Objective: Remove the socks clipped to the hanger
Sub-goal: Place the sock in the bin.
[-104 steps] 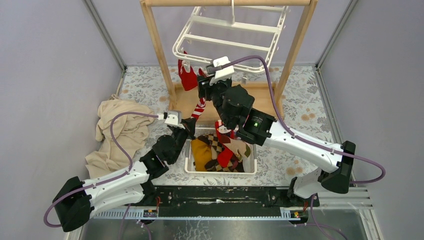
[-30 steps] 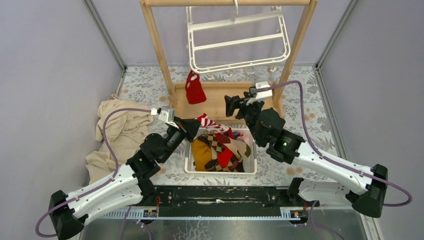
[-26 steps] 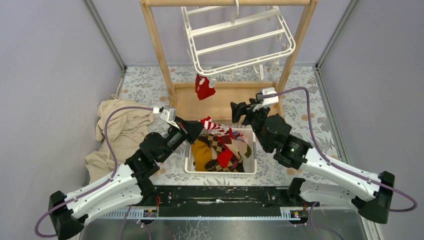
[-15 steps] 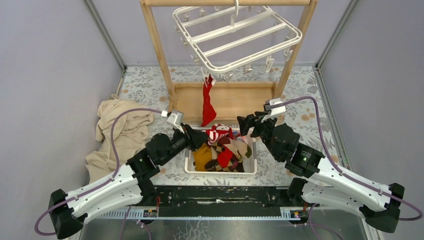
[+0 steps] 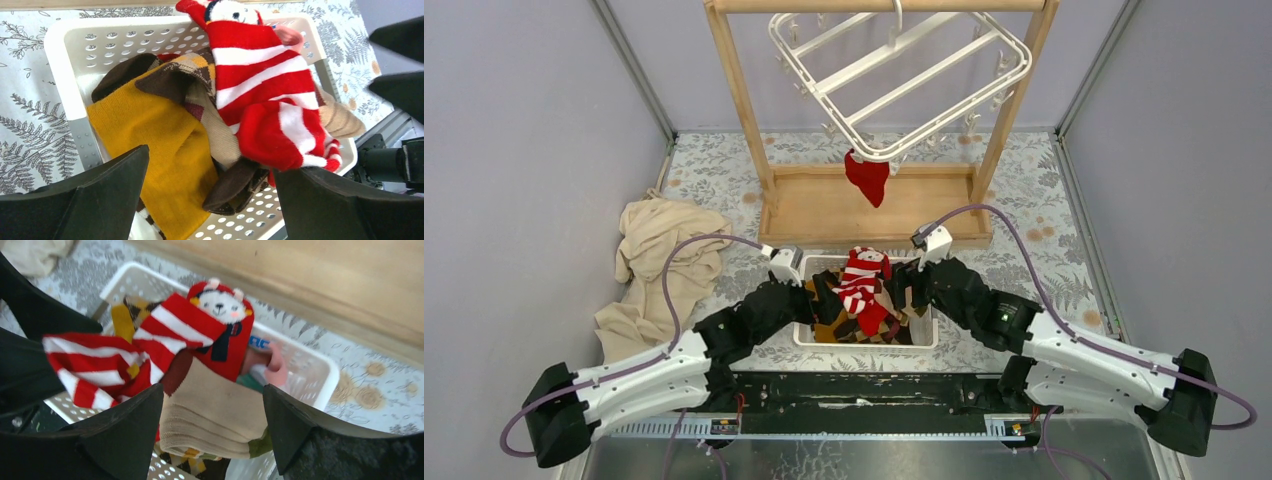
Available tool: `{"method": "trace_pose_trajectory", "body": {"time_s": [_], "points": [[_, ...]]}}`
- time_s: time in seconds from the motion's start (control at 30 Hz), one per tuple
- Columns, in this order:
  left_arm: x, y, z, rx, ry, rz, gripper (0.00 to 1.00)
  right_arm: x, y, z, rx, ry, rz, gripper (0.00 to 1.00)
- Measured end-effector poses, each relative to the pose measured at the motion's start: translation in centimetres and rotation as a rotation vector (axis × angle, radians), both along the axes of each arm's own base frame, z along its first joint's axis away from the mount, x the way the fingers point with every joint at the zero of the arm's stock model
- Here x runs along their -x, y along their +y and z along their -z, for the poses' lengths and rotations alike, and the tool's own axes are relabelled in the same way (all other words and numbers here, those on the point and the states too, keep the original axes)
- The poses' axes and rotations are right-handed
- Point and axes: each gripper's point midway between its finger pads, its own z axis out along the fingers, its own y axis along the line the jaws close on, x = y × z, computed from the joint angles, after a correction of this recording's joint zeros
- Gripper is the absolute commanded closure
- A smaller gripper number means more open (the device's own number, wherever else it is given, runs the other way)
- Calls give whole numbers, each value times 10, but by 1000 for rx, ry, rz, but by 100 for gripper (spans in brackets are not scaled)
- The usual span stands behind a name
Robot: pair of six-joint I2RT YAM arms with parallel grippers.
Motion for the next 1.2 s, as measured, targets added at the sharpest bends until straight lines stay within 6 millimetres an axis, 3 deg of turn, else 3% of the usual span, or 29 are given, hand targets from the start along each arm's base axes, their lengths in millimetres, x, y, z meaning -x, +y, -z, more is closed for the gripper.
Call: {"method": "trace_pose_trajectory", "body": {"time_s": [0.33,0.47,0.57,0.8,0.97,1.1,1.2], "points": [[8,8,-42,49,-51,0,1,18,27,82,125,208,-96,26],[11,13,-47,51,-58,1,2,26,38,124,222,276,-110,27],[13,18,-48,42,-63,3,1,26,46,136,220,283,-97,27],[17,26,-49,21,-69,5,1,28,47,129,164,273,-79,24],[21,34,-51,53,-92,-1,1,35,40,95,153,254,-101,24],[24,39,-54,86,-109,-4,1,32,52,51,98,210,-136,24],[24,40,-57,95,-119,-13,1,31,66,37,88,199,-174,24]]}}
